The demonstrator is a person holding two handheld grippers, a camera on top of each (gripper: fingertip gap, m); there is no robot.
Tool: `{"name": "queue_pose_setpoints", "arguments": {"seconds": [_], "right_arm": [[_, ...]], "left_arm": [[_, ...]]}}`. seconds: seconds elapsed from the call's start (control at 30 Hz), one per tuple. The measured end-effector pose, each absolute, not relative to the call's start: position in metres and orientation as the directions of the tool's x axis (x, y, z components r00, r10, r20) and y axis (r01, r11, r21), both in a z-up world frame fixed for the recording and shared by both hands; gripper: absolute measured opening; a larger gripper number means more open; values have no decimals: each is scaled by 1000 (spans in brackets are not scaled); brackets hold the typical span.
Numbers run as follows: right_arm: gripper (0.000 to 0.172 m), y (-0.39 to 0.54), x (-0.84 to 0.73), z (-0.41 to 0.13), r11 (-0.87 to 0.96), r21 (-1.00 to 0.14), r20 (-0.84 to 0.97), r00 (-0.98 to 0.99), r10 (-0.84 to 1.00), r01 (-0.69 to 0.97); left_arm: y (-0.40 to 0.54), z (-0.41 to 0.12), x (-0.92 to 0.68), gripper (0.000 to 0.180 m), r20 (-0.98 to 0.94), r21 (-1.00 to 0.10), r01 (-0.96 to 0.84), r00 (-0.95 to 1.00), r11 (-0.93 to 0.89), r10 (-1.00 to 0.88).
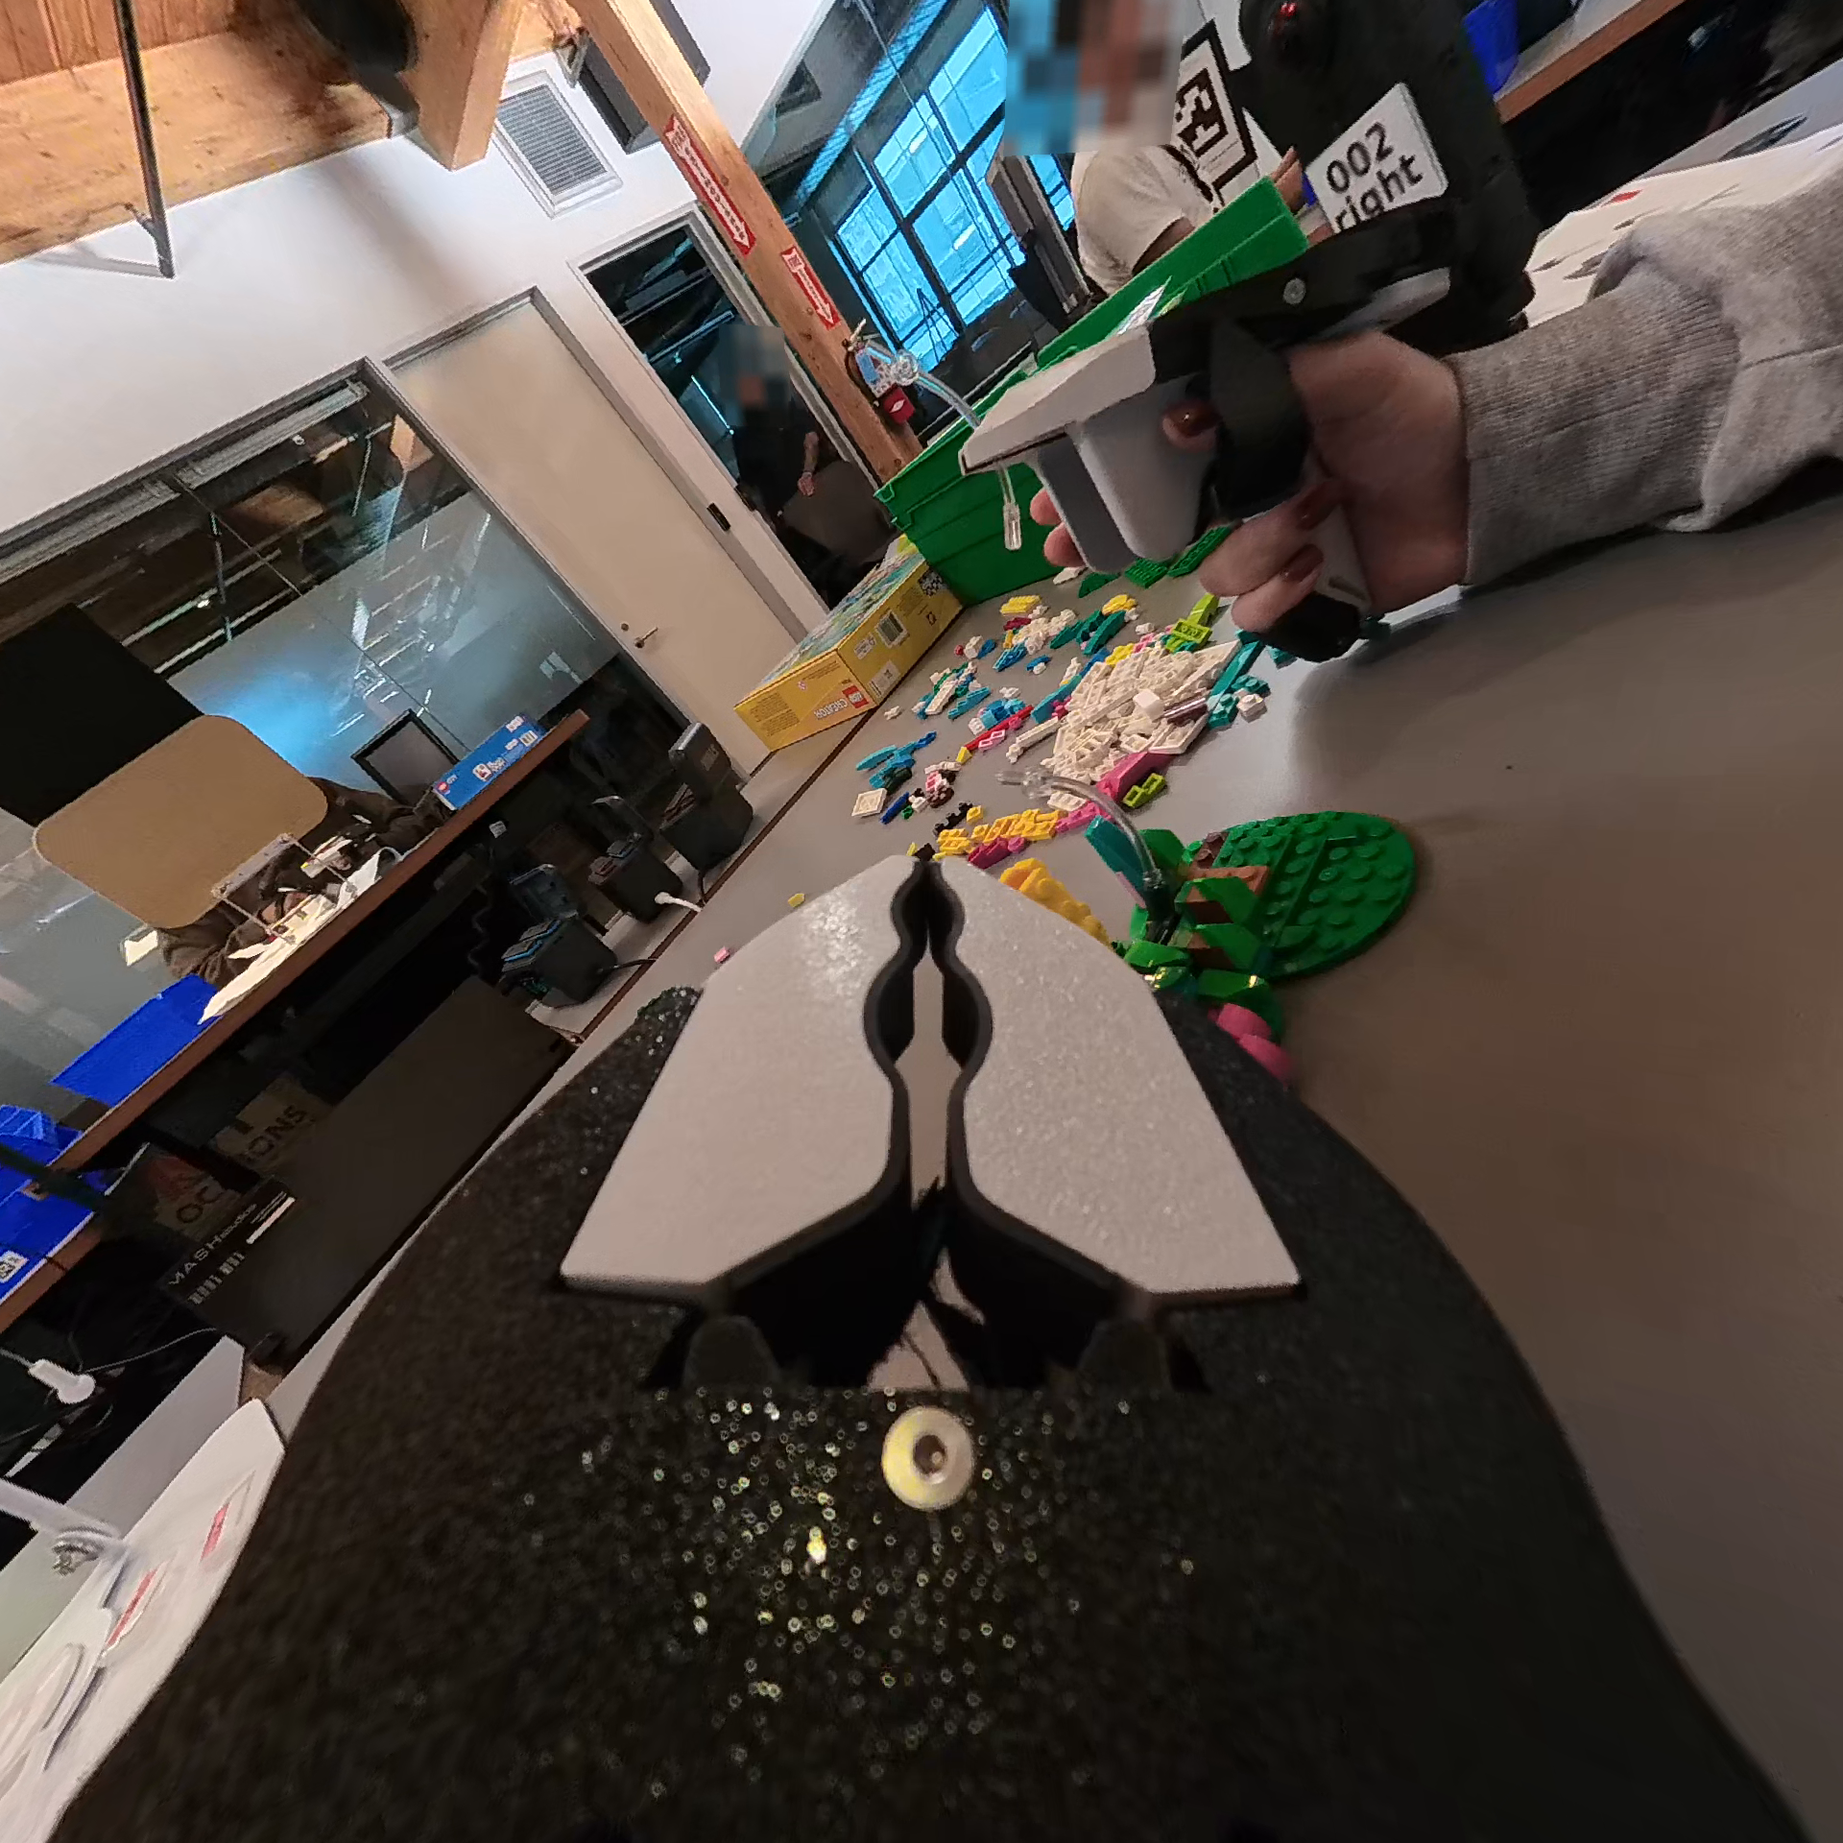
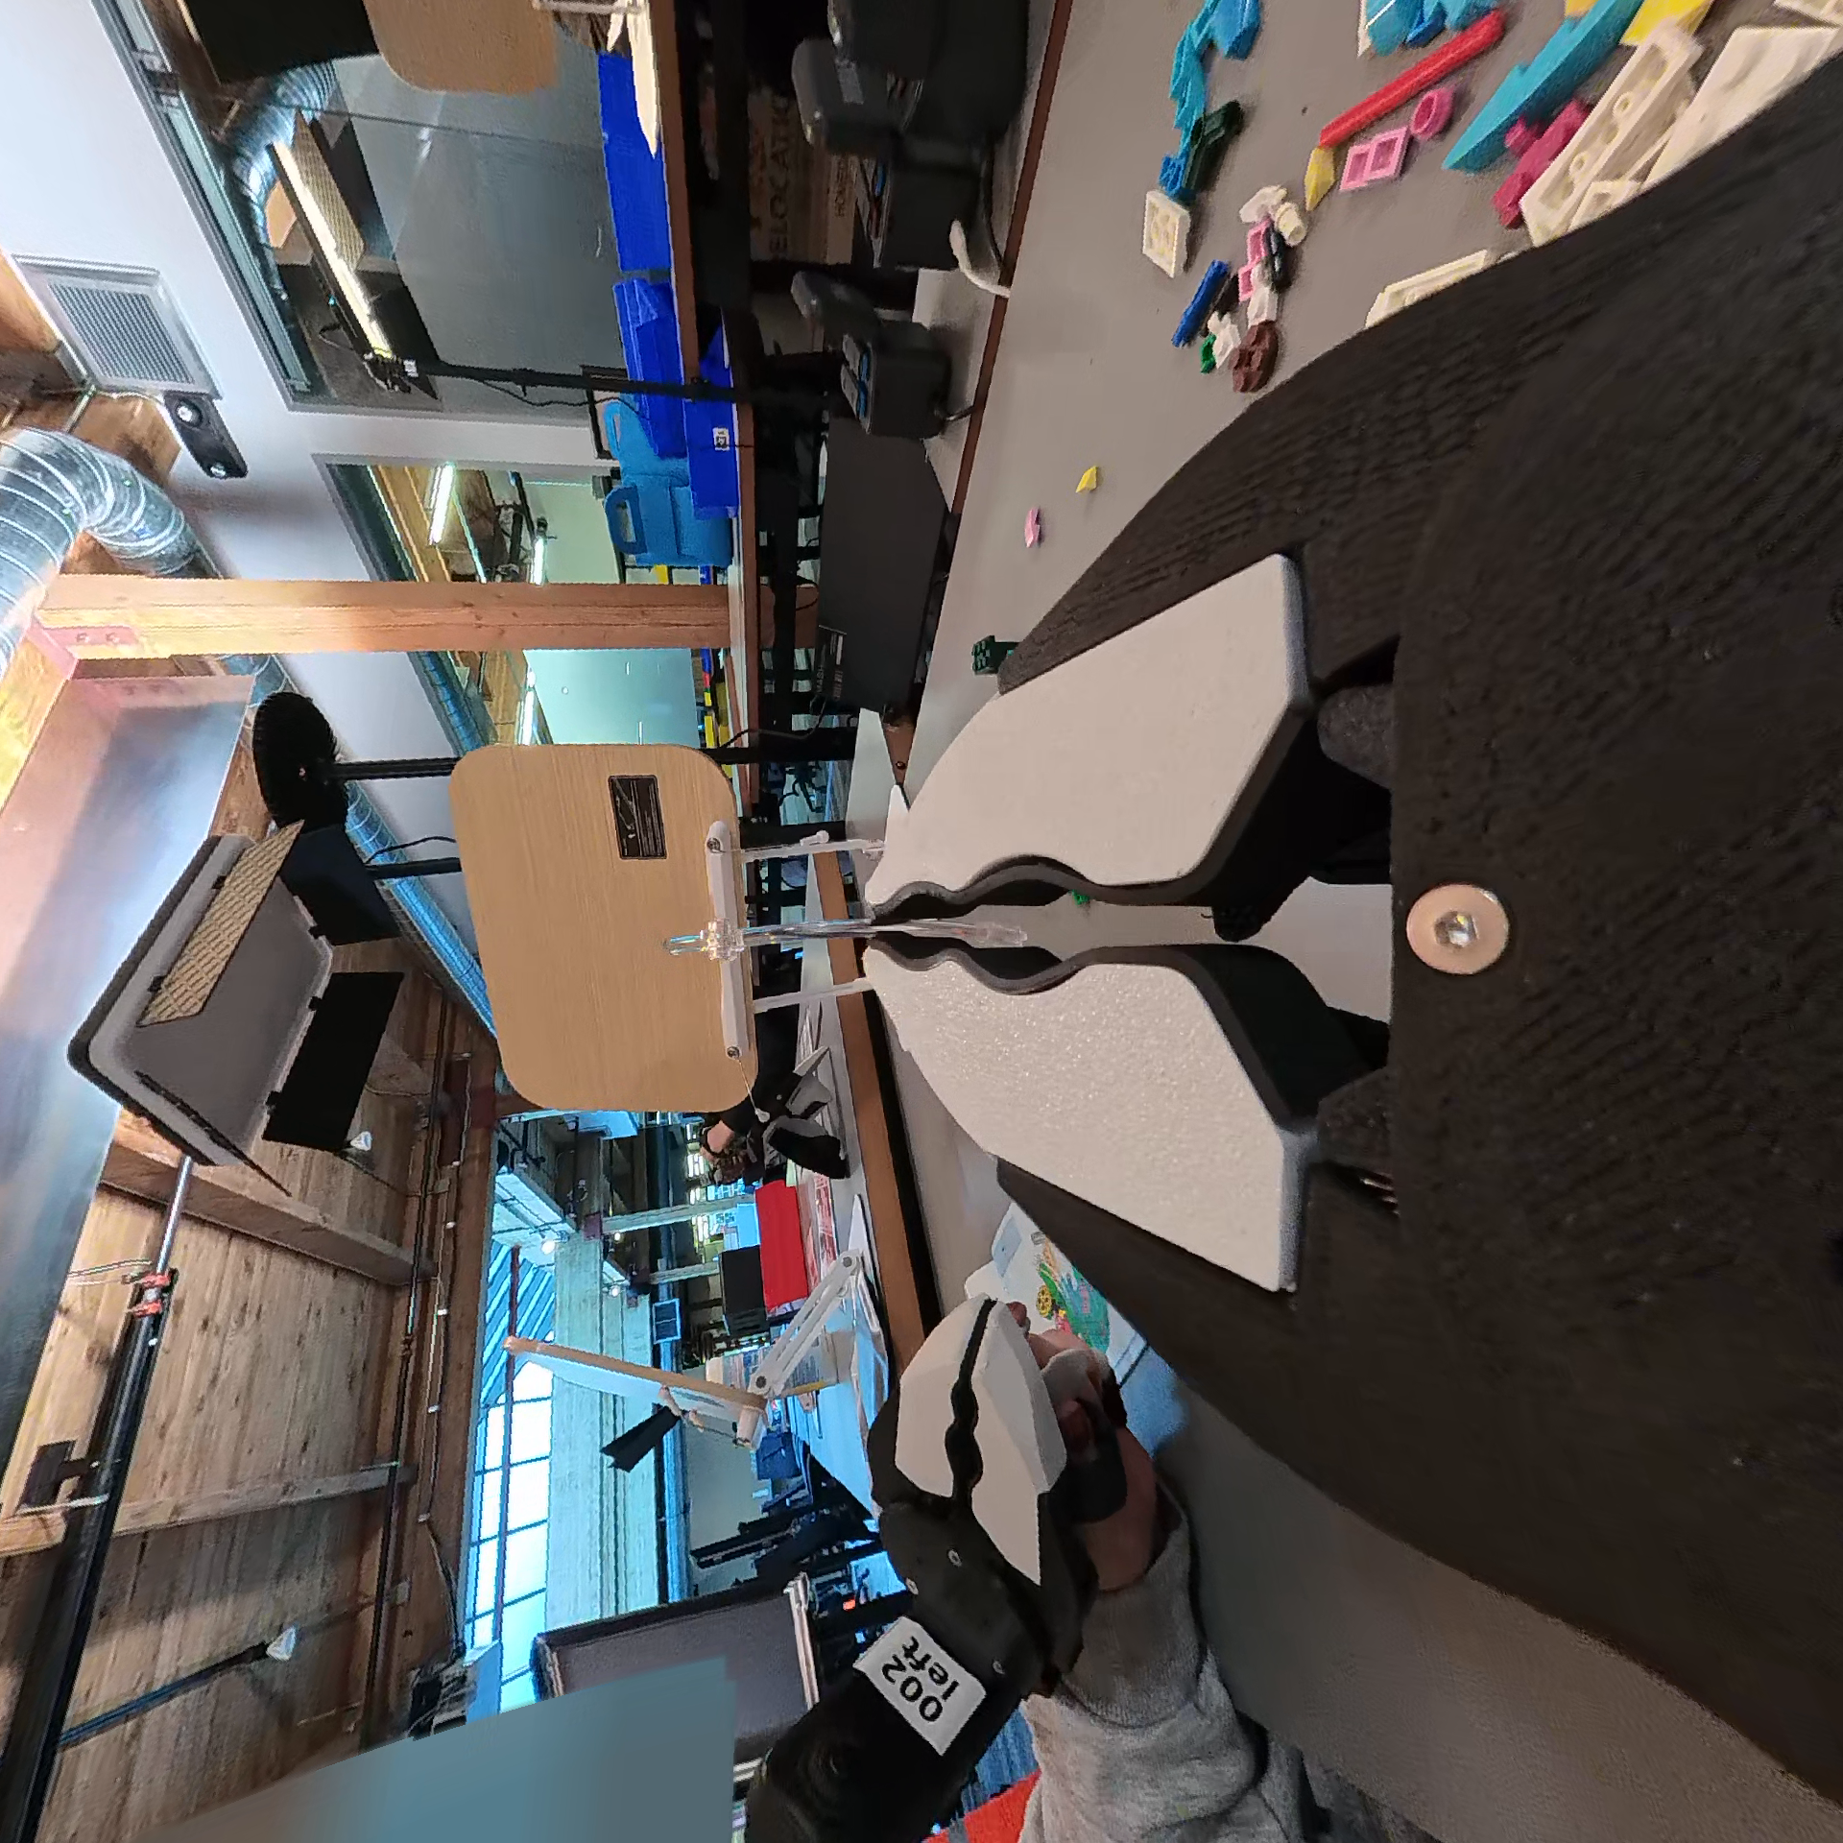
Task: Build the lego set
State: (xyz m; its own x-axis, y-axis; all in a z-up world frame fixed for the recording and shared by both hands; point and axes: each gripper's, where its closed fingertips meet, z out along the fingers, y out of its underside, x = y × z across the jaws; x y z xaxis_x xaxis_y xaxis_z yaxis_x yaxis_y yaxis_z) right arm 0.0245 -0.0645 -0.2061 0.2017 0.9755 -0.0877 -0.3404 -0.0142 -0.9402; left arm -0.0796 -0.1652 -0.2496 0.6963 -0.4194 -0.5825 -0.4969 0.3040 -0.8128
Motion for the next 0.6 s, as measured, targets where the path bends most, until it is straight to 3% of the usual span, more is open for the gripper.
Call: {"name": "queue_pose_setpoints", "arguments": {"seconds": [0.2,0.33,0.47,0.53,0.6], "right_arm": [[1,-83,18,-206,12,-949,-41,161,986,-315],[1,-103,12,-201,-123,-933,-143,35,989,-339],[1,-122,10,-185,-213,-901,-205,-62,977,-378],[1,-138,3,-180,-251,-898,-217,-131,967,-361],[0,-159,-5,-175,-288,-895,-221,-222,950,-340]], "left_arm": [[-165,-250,-79,0,-588,-809,-501,692,307,-419],[-167,-247,-78,0,-589,-808,-492,695,324,-414],[-178,-226,-62,0,-461,-885,-333,732,327,-502],[-184,-220,-44,27,-359,-932,-244,709,267,-607],[-188,-222,-30,39,-268,-963,-201,675,178,-688]]}}
